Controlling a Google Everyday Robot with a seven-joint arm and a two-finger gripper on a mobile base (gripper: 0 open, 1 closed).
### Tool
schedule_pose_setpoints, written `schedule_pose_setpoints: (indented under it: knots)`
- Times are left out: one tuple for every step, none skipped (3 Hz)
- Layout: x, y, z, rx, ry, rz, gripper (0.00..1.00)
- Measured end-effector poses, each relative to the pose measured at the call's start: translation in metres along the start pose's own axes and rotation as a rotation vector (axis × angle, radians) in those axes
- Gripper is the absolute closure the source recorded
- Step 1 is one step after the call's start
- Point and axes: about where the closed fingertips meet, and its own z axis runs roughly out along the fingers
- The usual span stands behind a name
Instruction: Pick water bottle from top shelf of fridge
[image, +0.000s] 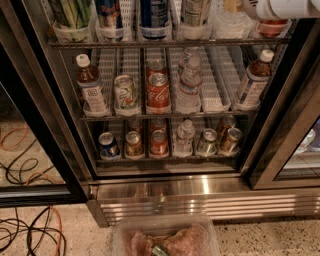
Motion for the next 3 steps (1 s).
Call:
schedule_pose_setpoints:
  knots:
    - [0.0, 0.0, 0.0, 0.0, 0.0, 0.0, 0.39]
    - [0.0, 0.0001, 0.0, 0.0, 0.0, 0.0, 0.16]
    - [-0.0007, 0.0013, -0.0002, -0.002, 0.0, -0.003, 0.0]
